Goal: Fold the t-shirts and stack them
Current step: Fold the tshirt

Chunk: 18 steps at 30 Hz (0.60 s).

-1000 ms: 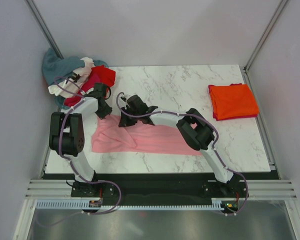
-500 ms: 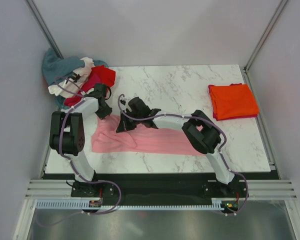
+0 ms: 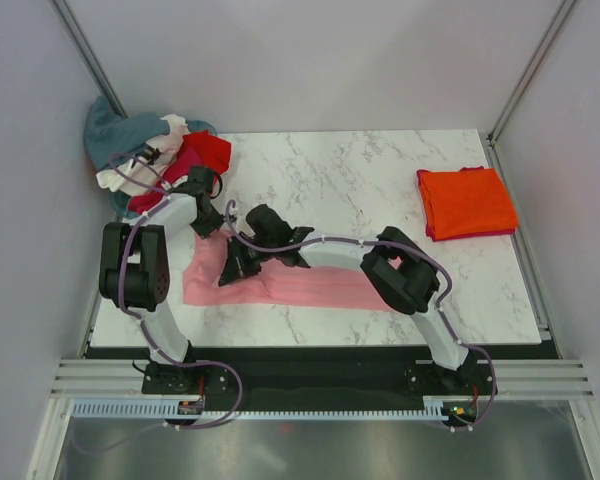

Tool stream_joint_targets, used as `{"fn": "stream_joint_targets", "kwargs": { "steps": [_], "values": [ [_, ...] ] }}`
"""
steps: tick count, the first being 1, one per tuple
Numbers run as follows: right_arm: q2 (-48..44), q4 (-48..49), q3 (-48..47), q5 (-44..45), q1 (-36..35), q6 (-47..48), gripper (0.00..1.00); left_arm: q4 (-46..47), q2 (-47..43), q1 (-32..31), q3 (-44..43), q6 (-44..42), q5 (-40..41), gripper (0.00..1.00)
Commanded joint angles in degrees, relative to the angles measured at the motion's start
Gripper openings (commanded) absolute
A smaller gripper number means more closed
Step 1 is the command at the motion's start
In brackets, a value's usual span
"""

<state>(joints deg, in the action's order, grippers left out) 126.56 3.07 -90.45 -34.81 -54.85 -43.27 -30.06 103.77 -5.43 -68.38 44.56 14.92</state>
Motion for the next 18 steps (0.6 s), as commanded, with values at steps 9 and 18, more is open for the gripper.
{"fn": "stream_joint_targets", "kwargs": {
  "steps": [9,18],
  "values": [
    [-4.4,20.0,10.5,-4.5,-4.0,-13.1,0.76,0.1,0.6,0.6,-2.5,-1.5,1.2,0.39],
    [-16.7,2.6,14.7,9.9,-0.1,0.4,0.63,0.0,-1.9,0.3,-2.1,-2.1,0.6,0.38]
  ]
}}
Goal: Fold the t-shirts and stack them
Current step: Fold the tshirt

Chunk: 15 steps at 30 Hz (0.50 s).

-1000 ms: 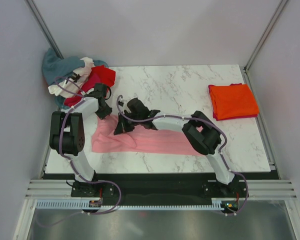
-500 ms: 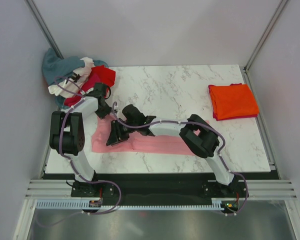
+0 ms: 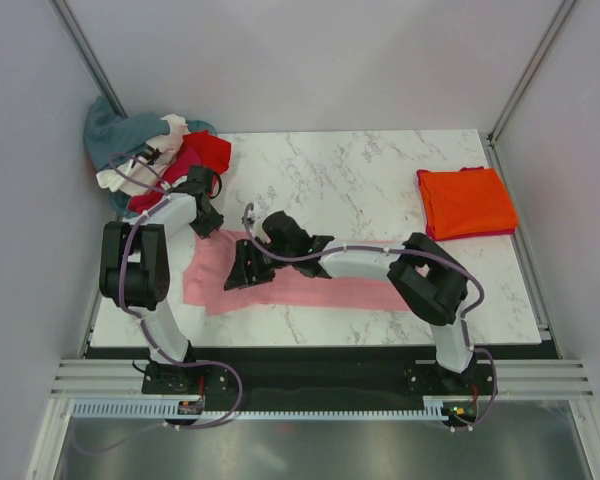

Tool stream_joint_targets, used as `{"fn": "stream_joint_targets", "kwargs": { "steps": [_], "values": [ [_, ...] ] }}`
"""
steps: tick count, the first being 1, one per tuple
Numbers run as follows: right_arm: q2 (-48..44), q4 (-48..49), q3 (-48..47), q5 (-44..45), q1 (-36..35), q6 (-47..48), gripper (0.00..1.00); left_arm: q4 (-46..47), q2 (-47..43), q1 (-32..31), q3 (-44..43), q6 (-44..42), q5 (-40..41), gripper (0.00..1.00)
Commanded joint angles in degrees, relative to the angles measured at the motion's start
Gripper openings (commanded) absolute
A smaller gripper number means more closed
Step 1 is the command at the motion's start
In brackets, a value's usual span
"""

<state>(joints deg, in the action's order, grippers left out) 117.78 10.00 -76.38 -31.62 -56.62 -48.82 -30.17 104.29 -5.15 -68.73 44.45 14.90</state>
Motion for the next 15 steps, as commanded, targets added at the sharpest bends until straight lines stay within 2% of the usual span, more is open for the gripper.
{"fn": "stream_joint_targets", "kwargs": {
  "steps": [1,2,5,6,8,10,15],
  "values": [
    [-8.8,-6.1,1.1,8.7,1.9,7.1,0.6,0.2,-3.4,0.0,-1.8,-2.0,0.6,0.38],
    [-9.4,-8.0,1.4,12.4,2.3,9.2,0.57,0.1,-3.9,-0.2,-1.8,-2.0,0.6,0.38],
    [-9.8,-13.9,0.9,14.9,2.5,12.0,0.43,0.3,-6.0,-0.6,-1.4,-1.8,-0.6,0.39],
    [-8.7,-15.3,0.7,14.0,2.5,12.2,0.33,0.2,-6.5,-0.7,-1.5,-1.9,-1.3,0.39],
    [-7.7,-15.7,0.5,13.1,2.0,11.8,0.19,0.2,-7.4,-0.9,-1.5,-2.0,-1.5,0.39],
    [-6.8,-16.1,0.7,14.4,1.2,11.9,0.14,0.2,-8.0,-1.2,-1.3,-2.1,-1.4,0.39],
    [-3.3,-16.2,0.7,15.5,-0.2,12.2,0.11,0.0,-8.8,-1.5,-1.1,-2.3,-1.7,0.39]
  ]
}}
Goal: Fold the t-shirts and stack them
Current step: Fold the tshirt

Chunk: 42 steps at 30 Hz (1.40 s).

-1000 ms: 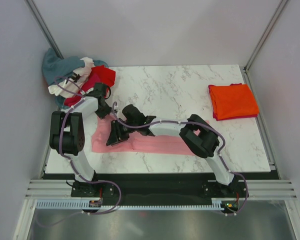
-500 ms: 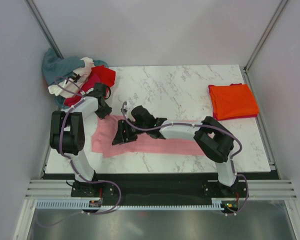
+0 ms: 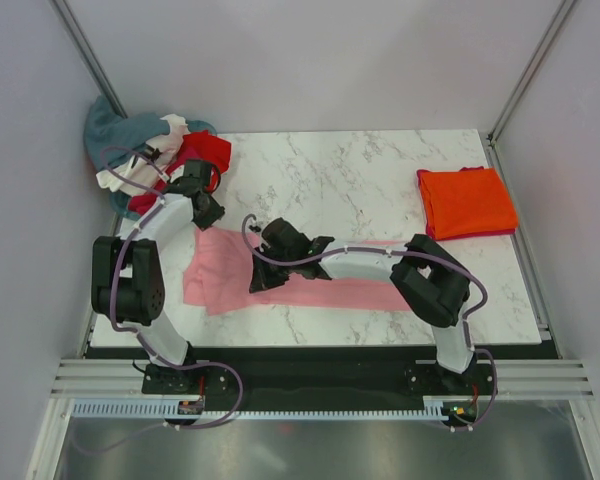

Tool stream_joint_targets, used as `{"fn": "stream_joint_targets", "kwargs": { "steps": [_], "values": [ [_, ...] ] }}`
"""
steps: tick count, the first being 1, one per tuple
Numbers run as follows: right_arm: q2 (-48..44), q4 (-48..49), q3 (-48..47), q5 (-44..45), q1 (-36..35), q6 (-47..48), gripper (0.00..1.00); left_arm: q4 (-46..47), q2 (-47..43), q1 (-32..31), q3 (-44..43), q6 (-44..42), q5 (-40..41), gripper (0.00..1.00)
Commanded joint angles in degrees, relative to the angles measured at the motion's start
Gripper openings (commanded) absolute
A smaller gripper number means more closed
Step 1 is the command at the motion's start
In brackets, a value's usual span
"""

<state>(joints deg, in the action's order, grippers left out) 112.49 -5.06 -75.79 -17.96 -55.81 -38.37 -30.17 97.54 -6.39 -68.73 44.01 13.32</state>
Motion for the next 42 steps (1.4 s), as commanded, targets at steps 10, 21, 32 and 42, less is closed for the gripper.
{"fn": "stream_joint_targets", "kwargs": {
  "steps": [10,21,32,42],
  "values": [
    [1.9,-2.0,4.2,5.6,-3.4,1.9,0.09,-0.3,-3.3,-0.5,-0.9,-2.3,-2.6,0.39],
    [-13.6,-10.0,7.5,20.3,-3.3,4.4,0.08,-0.6,-19.9,-3.0,8.2,-3.7,-10.1,0.36],
    [-30.4,-19.0,22.9,37.5,4.3,4.4,0.0,-1.4,-30.1,-3.1,18.1,-4.2,-17.7,0.02],
    [-41.8,-24.6,33.0,46.3,14.8,-1.6,0.0,1.6,-21.6,-2.9,18.4,-0.2,-11.8,0.02]
  ]
}}
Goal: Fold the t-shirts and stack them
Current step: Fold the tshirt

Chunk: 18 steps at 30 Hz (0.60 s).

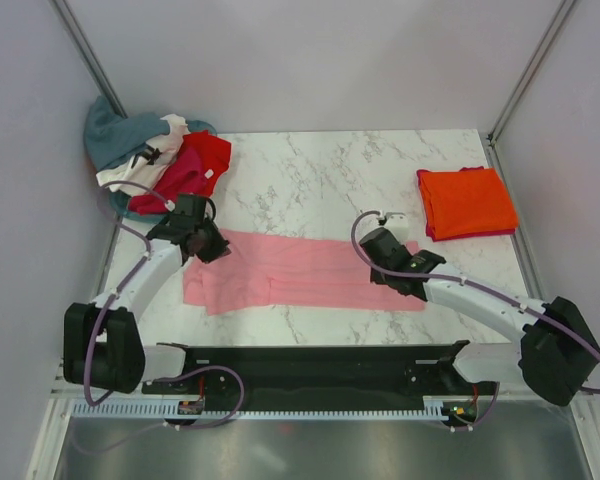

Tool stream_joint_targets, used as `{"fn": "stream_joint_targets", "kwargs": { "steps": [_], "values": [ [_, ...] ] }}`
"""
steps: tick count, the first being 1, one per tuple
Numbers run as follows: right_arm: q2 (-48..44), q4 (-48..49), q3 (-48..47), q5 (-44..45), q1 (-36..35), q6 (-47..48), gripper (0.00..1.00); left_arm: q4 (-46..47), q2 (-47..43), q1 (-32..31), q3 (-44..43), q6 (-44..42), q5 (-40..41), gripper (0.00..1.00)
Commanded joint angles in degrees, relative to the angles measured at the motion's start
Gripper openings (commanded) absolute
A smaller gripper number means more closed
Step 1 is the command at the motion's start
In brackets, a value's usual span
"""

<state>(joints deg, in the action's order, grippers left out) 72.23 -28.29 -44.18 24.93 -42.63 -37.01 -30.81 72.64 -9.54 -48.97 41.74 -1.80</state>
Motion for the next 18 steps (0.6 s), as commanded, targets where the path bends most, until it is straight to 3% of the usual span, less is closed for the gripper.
{"fn": "stream_joint_targets", "kwargs": {
  "steps": [1,9,18],
  "values": [
    [-1.5,-1.3,1.7,3.5,2.0,-3.8,0.0,2.2,4.2,0.3,-1.8,2.5,4.0,0.02],
    [3.6,-0.5,4.9,1.2,3.1,-10.5,0.0,4.1,11.7,0.3,-4.2,5.4,7.2,0.02],
    [8.3,2.4,7.4,-0.9,2.9,-11.8,0.0,5.1,24.8,0.0,-9.8,4.9,6.2,0.02]
  ]
}}
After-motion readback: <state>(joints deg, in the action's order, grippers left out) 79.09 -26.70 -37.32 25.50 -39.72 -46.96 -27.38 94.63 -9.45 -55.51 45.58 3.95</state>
